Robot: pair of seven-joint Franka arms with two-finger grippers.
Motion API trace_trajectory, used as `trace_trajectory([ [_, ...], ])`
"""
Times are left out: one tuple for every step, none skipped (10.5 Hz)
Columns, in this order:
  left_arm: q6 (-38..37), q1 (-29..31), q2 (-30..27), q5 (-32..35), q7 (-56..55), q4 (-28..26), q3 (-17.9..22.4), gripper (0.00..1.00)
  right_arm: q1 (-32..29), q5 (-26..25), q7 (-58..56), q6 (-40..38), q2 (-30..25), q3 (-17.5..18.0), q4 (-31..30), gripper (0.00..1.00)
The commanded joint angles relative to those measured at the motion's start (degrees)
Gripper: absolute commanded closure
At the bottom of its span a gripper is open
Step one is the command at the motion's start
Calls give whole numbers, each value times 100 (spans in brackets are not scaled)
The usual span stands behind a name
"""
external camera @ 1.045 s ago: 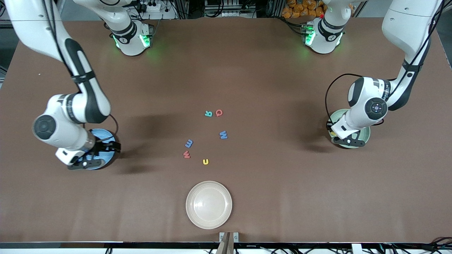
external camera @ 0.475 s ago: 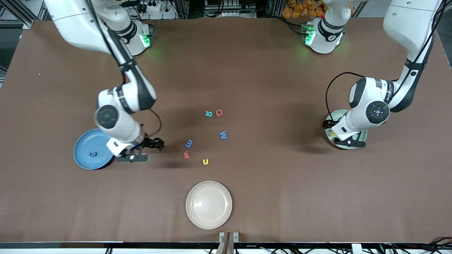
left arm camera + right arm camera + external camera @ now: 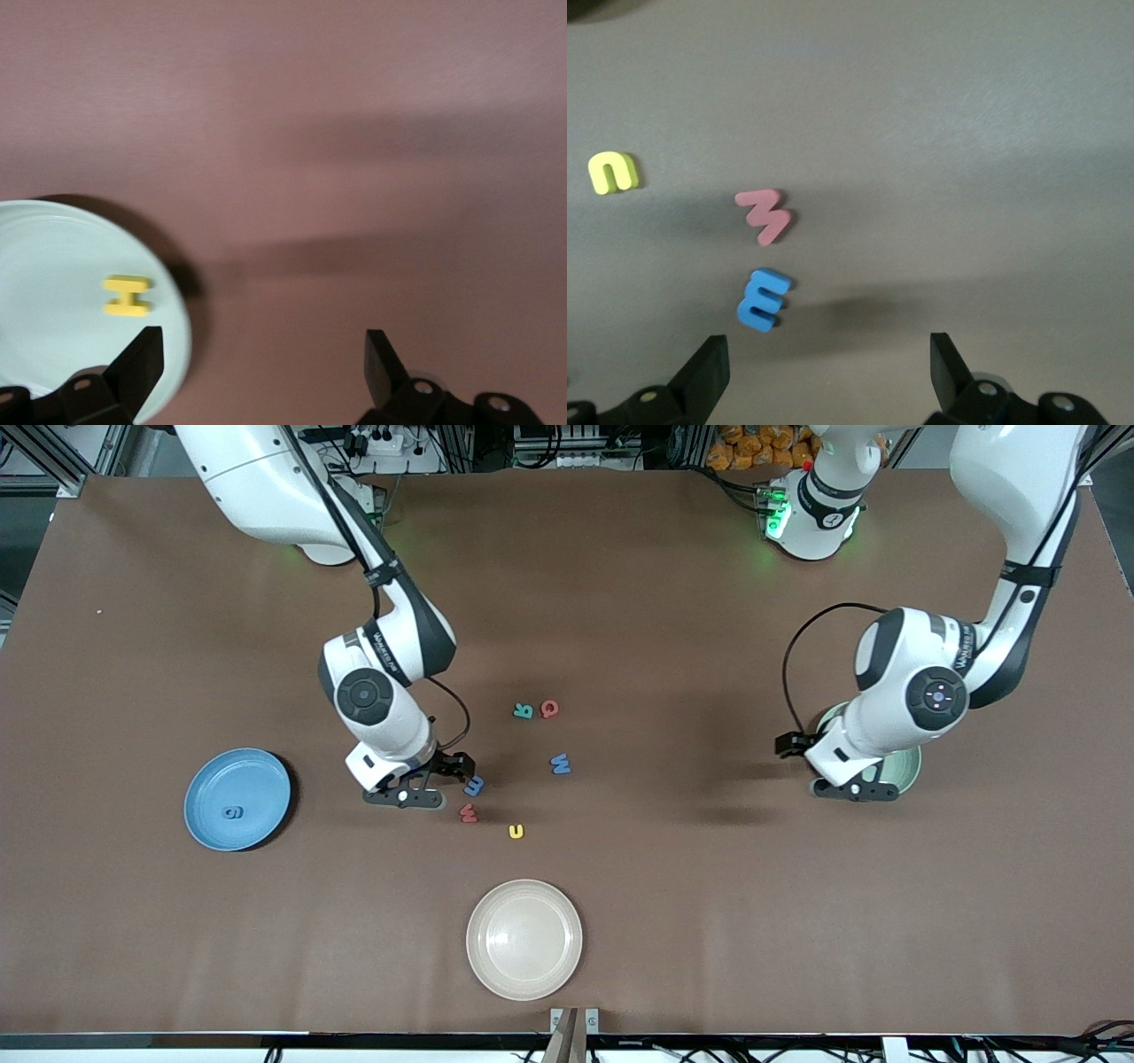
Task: Sort upper and lower case letters into plates
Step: 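Release the H in the green plate while the right gripper reaches the blue e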
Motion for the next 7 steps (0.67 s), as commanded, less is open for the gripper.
trace_trajectory([
  [-82, -636, 472, -96, -745, 537, 9, 0, 93, -76, 132, 29, 180, -40, 200, 0],
  [-64, -769, 612, -70, -1087, 722, 1, 0, 146, -93, 141, 29, 328, -40, 332, 0],
  [-46, -927, 779, -113, -1360, 915, 1, 0, 182, -94, 149, 29, 460, -40, 446, 0],
  [93, -1146, 972, -131, -1763, 1152, 1, 0, 191, -94, 297, 38, 566, -40, 517, 0],
  [225, -1383, 1192, -114, -2342, 1346, 1, 0, 234, -111, 542, 46, 680, -40, 640, 0],
  [339, -1603, 1377, -61, -2809, 1478, 1, 0, 270, -111, 876, 47, 795, -40, 754, 0],
  [410, -1814, 1526, -87, -3144, 1532, 1, 0, 305, -120, 1210, 47, 865, -49, 799, 0],
])
